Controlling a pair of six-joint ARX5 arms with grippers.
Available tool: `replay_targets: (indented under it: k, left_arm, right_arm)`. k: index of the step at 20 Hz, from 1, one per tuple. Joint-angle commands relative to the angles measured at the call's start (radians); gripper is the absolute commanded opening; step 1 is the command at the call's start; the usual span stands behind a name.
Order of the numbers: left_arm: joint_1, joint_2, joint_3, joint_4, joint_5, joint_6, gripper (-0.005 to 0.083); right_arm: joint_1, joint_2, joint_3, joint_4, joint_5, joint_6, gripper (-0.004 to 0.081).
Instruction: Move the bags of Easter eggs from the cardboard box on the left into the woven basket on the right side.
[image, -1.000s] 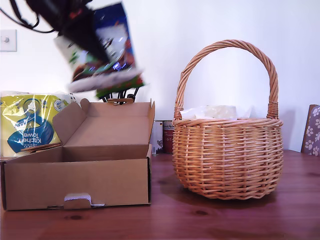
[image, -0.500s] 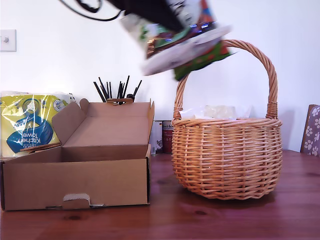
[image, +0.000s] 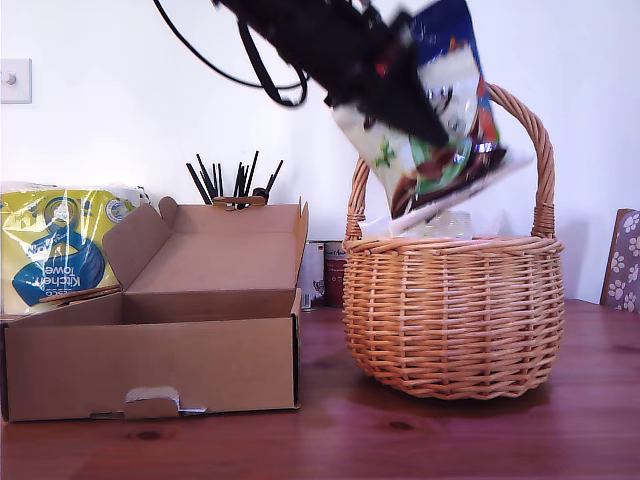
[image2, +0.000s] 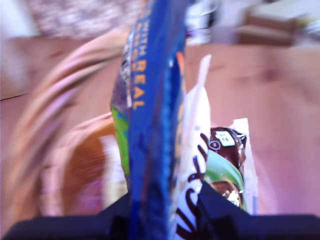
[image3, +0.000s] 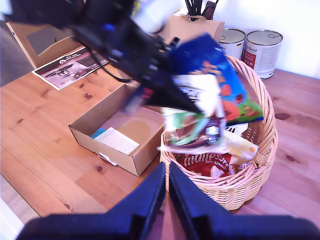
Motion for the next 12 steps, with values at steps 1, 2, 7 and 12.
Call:
replay_targets:
  k: [1, 2, 7, 12]
  left_arm:
    - [-0.006, 0.04, -0.005, 0.072, -0.032, -0.028, 0.0079]
    - [-0.006, 0.059, -0.005, 0.099, -0.037, -0.045, 0.0078]
    - [-0.01, 0.137, -0.005, 0.095, -0.047, -0.107, 0.0078]
    - [-0.016, 0.19, -0.005, 0.004, -0.047, -0.119, 0.0078]
  right_arm:
    - [0.004, -0.004, -0.009, 0.0, 0.003, -0.006, -0.0012]
    - [0.004, -0.004, -0.009, -0.005, 0.003, -0.006, -0.0012]
    - [0.004, -0.004, -0.009, -0.011, 0.003, -0.006, -0.0012]
    - [0.004, -0.004, -0.009, -0.011, 0.003, -0.007, -0.0012]
